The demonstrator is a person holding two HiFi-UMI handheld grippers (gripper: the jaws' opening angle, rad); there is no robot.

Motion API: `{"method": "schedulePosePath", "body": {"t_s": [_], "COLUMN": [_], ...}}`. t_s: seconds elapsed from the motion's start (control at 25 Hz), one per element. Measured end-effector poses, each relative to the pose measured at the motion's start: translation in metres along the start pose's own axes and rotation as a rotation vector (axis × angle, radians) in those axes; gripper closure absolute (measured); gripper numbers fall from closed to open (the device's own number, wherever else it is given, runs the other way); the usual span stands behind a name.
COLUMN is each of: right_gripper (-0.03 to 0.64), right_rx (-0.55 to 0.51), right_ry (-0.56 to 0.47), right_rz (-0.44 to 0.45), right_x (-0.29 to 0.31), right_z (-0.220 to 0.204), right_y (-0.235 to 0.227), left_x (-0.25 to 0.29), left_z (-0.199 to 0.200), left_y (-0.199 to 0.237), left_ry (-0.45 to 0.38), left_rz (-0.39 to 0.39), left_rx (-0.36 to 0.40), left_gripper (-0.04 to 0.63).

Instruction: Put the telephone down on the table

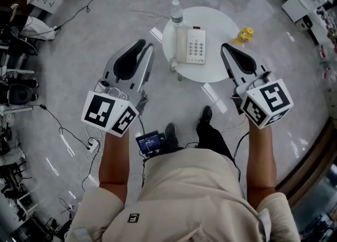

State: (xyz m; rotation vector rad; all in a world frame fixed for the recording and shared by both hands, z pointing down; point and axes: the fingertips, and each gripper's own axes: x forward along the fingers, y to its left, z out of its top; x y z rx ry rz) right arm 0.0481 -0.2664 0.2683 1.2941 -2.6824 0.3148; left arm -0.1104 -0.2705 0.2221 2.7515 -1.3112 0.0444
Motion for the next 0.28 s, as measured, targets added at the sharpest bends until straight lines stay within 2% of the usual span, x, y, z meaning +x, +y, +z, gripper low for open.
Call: {"method": "schedulePosePath", "body": {"t_s": [0.28], "right_gripper": [0.629], "right_rx": [0.0], "right_ry": [0.02], "right_rz": [-0.017], "right_x": [-0.039], "right_z": [0.015], "right_y": [0.023], "left_x": [-0.033], "left_z": [0.026], "left_y": [-0.018], "left_ry": [-0.014], "left_rz": [-0.006], "left_rx": [-0.025], "left_gripper": [0.522]}}
